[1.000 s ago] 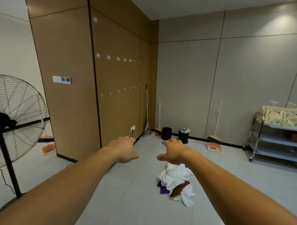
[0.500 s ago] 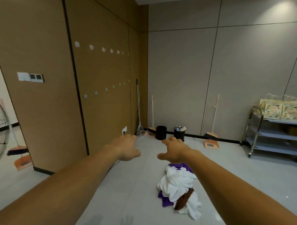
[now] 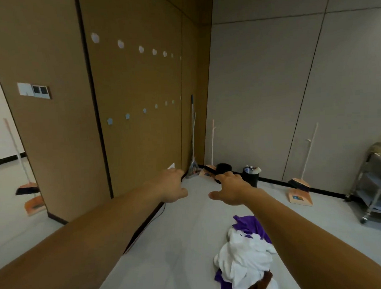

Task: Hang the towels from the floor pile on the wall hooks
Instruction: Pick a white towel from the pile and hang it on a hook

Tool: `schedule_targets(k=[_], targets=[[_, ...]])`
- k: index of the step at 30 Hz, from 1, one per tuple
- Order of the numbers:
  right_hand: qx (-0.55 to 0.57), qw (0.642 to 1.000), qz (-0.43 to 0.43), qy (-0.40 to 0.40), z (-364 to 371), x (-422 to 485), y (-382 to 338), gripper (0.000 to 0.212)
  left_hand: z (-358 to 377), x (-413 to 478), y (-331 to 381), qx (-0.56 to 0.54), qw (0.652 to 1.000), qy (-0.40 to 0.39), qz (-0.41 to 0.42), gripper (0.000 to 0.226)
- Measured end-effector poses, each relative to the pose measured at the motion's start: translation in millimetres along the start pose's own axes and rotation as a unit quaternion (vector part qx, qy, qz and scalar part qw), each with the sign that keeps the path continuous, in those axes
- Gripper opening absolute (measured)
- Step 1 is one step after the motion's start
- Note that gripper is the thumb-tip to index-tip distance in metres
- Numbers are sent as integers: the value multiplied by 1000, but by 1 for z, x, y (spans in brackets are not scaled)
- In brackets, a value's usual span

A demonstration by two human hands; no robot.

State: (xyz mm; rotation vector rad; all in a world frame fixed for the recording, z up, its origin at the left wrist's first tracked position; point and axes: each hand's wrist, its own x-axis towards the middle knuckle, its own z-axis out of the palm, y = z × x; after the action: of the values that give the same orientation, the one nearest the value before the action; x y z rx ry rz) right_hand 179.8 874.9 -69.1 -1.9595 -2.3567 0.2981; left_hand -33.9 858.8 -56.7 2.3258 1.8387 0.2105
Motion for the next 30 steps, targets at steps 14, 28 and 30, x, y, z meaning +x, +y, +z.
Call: schedule_targets(k=[14,28,30], targets=[[1,998,55,-18,18,254,24,78,21,267,-109,34,996,-41,67,41],[21,988,142,-56,49,467,144,77,88,537,-102,27,985,-111,131,74],[31,986,149,-72,55,499,162,77,100,574,-99,40,981,-140,124,76]])
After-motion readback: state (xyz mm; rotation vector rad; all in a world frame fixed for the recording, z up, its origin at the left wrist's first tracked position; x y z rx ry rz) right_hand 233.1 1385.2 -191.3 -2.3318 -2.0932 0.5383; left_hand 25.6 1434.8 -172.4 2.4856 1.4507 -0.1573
